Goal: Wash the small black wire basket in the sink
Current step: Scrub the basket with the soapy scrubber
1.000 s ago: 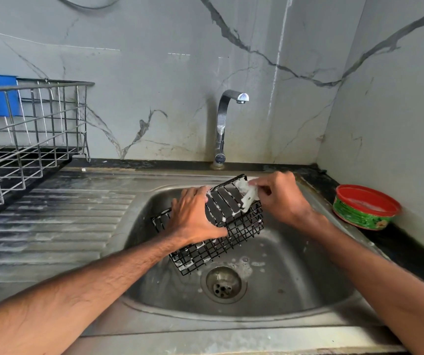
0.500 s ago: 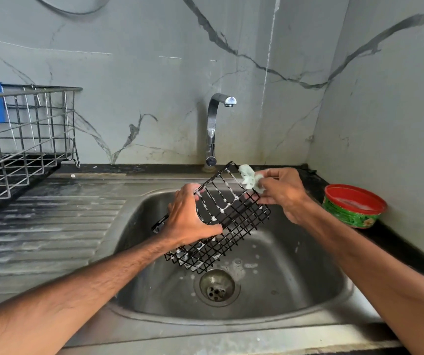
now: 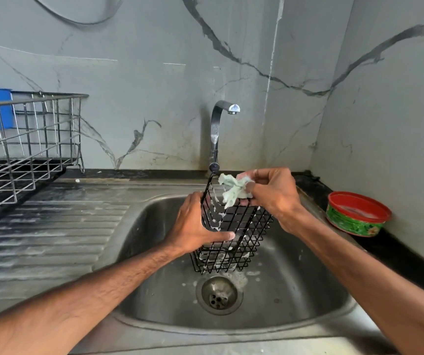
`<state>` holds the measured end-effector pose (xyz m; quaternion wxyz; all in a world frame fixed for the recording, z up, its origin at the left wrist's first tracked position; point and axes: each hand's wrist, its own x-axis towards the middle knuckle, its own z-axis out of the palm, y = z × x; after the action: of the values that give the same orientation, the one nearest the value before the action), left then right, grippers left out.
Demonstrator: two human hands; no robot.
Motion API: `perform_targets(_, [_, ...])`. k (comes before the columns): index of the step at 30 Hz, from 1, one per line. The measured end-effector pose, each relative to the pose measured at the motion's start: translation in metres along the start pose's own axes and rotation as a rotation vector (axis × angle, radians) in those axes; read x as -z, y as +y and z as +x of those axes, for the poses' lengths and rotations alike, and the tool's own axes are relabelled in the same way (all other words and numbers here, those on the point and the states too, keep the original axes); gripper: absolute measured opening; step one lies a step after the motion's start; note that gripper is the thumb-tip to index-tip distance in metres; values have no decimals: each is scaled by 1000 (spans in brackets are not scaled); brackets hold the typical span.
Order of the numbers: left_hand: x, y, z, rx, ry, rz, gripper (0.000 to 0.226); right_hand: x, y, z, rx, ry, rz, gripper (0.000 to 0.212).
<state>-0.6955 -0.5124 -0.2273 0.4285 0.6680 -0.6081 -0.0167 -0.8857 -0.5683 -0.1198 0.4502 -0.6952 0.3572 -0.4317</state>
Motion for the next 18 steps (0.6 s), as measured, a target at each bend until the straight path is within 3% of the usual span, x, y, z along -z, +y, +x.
perform_targets(6, [3, 3, 2, -18, 3, -23, 120, -5, 1, -3, 116, -8, -200, 18])
perform_targets(9, [4, 7, 3, -26, 29, -40, 113, 2, 0, 0, 294, -19, -437, 16])
perform_targets(12, [4, 8, 4, -9, 24, -33, 118, 13, 3, 7, 464, 72, -691, 18])
perform_targets(15, [4, 7, 3, -8, 16, -9, 125, 27, 11, 17, 419, 146, -803, 21])
perform_targets(18, [3, 10, 1, -20, 12, -11, 123, 30, 19, 22, 360, 109, -761, 17])
